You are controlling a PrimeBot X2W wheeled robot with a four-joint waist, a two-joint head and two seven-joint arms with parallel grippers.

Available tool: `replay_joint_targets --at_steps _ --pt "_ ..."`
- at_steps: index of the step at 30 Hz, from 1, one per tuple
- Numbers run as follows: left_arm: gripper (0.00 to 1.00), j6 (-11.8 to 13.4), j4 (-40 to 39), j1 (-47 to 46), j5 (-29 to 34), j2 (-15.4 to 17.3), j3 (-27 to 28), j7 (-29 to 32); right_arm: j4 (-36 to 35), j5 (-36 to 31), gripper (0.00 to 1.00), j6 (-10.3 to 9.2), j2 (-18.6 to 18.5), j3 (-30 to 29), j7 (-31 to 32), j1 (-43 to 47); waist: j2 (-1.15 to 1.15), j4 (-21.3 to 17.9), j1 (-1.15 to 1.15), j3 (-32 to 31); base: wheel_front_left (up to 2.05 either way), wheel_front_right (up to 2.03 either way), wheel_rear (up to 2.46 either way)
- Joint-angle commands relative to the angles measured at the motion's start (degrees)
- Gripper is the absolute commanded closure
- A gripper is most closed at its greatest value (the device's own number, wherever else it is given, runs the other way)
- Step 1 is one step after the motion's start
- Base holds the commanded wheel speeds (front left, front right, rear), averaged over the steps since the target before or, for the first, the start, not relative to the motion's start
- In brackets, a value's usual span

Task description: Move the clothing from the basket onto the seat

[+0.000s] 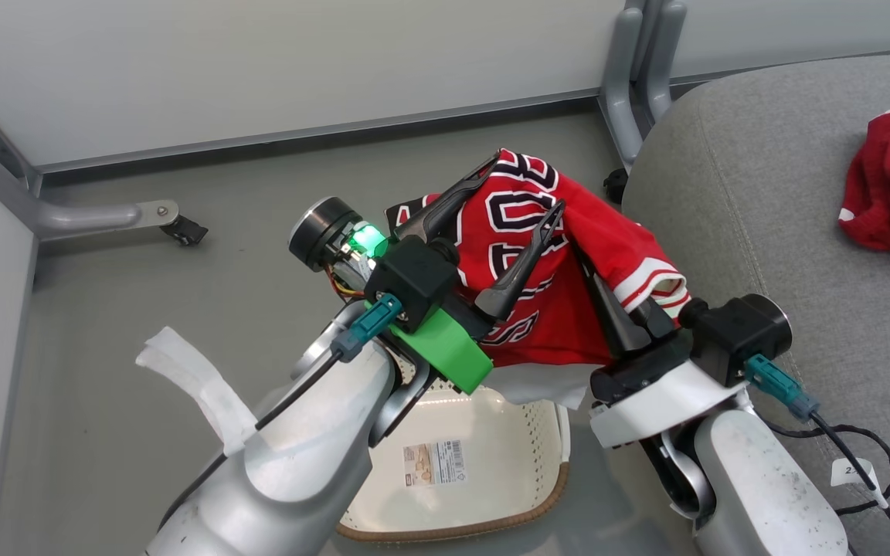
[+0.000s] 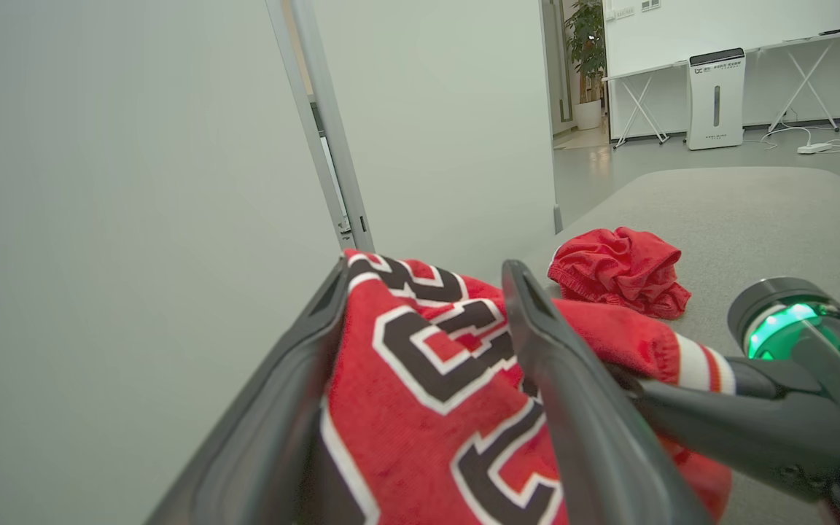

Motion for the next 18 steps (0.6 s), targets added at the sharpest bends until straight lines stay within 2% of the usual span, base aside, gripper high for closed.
replay_joint_targets --at_steps 1,9,18 --pt "0.0 -0.2 0.1 0.8 0.7 -0.2 0.2 -0.2 -0.1 0.1 1.0 -0.04 -0.2 -0.3 0.0 0.2 0.0 -0.1 0.0 0.0 0.0 0.0 0.0" --pt "0.0 -0.2 0.4 1.0 1.2 0.1 1.0 -0.2 -0.7 0.0 1.0 -0.04 -0.2 -2.3 0.0 1.3 0.0 -1.3 0.0 0.2 0.0 0.0 0.0" --pt "0.0 -0.2 0.0 1.4 1.5 0.7 0.8 -0.1 -1.5 -0.6 1.0 -0.04 -0.2 -4.6 0.0 2.3 0.0 -5.0 0.0 1.3 0.0 0.0 0.0"
